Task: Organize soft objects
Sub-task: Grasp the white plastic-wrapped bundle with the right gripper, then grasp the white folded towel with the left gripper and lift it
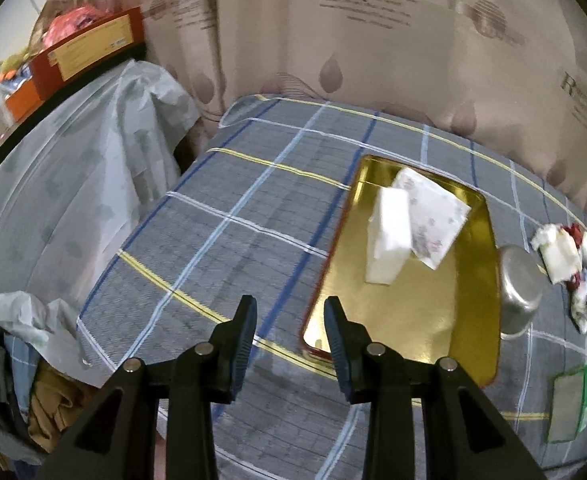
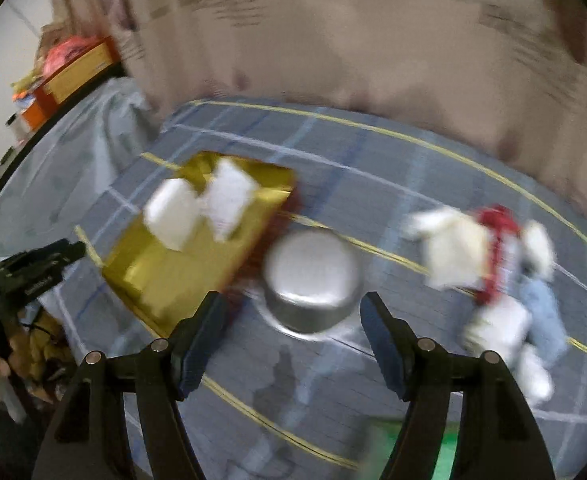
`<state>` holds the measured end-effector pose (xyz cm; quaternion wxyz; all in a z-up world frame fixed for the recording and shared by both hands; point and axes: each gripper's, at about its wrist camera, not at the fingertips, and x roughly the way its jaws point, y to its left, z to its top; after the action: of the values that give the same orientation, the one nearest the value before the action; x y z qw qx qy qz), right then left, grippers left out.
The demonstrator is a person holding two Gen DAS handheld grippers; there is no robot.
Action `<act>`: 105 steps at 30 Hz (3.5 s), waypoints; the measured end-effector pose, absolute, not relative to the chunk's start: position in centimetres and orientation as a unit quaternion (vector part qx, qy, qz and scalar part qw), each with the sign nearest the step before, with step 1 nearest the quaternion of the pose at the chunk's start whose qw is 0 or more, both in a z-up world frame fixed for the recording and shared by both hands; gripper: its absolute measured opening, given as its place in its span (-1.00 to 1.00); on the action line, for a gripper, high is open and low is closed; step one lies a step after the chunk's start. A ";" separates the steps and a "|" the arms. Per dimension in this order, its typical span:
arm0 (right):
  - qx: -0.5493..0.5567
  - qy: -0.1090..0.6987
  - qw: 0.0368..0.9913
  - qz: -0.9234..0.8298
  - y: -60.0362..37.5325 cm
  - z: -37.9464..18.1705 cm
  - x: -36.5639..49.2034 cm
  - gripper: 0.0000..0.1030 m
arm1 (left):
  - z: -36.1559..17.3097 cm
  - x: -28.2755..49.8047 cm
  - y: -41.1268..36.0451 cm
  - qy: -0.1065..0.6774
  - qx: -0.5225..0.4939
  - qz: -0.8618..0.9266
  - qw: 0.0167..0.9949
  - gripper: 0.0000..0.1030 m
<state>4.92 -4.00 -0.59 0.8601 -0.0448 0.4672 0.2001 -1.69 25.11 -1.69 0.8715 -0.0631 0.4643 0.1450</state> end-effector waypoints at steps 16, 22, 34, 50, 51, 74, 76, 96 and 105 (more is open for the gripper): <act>-0.002 0.541 0.839 0.058 -25.5 -5.9 5.9 0.22 | -2.1 -1.3 19.3 0.475 -0.019 0.089 0.875 -0.31; -0.001 0.553 0.831 0.058 -28.0 -8.8 6.8 0.16 | -1.5 -0.3 15.1 0.485 0.005 0.040 0.873 -0.31; -0.001 0.556 0.827 0.081 -28.2 -12.1 8.8 0.06 | -1.0 2.8 7.0 0.503 0.053 -0.035 0.862 -0.31; 0.073 0.521 0.844 0.103 -28.9 -10.5 5.1 -0.32 | -2.6 6.7 -6.0 0.526 0.089 -0.164 0.829 -0.06; 0.073 0.516 0.847 0.099 -29.0 -10.2 4.8 -0.32 | -2.6 7.0 -6.8 0.525 0.089 -0.174 0.828 -0.05; 0.202 0.408 0.888 0.060 -30.8 -5.1 -1.0 -0.32 | -8.1 14.1 -17.9 0.583 0.073 -0.233 0.775 0.05; 0.202 0.410 0.887 0.065 -30.7 -5.2 -0.9 -0.32 | -8.8 14.7 -18.1 0.590 0.066 -0.228 0.772 0.05; 0.208 0.406 0.887 0.076 -30.7 -5.5 -1.0 -0.31 | -11.2 14.3 -18.0 0.617 0.058 -0.236 0.749 -0.26; 0.189 0.404 0.892 0.072 -29.9 -5.4 -1.0 -0.31 | -7.9 12.1 -15.5 0.594 0.052 -0.241 0.765 -0.26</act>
<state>-1.03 -29.87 -5.41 0.8922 0.1892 0.4039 0.0717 12.07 -15.52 -7.94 0.7654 0.0521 0.5943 -0.2414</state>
